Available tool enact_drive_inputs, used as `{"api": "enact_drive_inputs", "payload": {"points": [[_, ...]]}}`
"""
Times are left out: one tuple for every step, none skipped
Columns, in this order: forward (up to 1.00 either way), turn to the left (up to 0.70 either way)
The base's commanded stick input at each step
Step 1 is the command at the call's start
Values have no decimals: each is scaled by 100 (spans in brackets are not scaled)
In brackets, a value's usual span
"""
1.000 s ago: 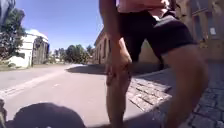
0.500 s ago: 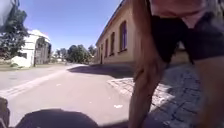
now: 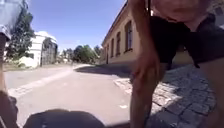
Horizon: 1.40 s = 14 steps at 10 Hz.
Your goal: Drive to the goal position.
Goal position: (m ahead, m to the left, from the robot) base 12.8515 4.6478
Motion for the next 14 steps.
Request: {"api": "enact_drive_inputs", "payload": {"points": [[0,0],[0,0],[0,0],[0,0],[0,0],[53,0],[70,0],[70,0],[70,0],[70,0],[70,0],[70,0],[70,0],[70,0]]}}
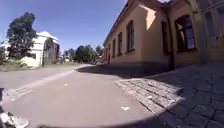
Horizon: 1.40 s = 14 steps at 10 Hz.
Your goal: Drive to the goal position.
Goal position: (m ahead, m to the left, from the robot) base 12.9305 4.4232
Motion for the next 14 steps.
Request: {"api": "enact_drive_inputs", "payload": {"points": [[70,0],[70,0],[70,0],[70,0],[70,0],[70,0],[70,1],[70,6],[70,13],[70,14],[70,14],[70,14],[70,14],[70,14]]}}
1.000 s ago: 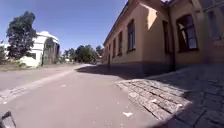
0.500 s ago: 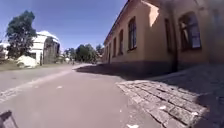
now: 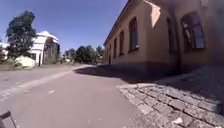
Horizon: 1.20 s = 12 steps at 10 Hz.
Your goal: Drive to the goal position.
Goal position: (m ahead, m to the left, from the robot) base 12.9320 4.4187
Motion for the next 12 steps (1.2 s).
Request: {"api": "enact_drive_inputs", "payload": {"points": [[70,14],[70,14],[70,14],[70,14],[70,14],[70,14],[70,14],[70,14],[70,14],[70,14],[70,14],[70,14]]}}
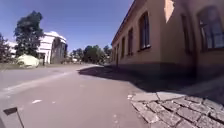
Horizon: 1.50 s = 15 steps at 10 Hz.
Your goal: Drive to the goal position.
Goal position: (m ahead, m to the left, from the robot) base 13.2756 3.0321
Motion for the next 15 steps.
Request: {"api": "enact_drive_inputs", "payload": {"points": [[70,14],[70,14],[70,14],[70,14],[70,14],[70,14],[70,14],[70,14],[70,14],[70,14],[70,13],[70,10],[70,7],[70,0],[70,0]]}}
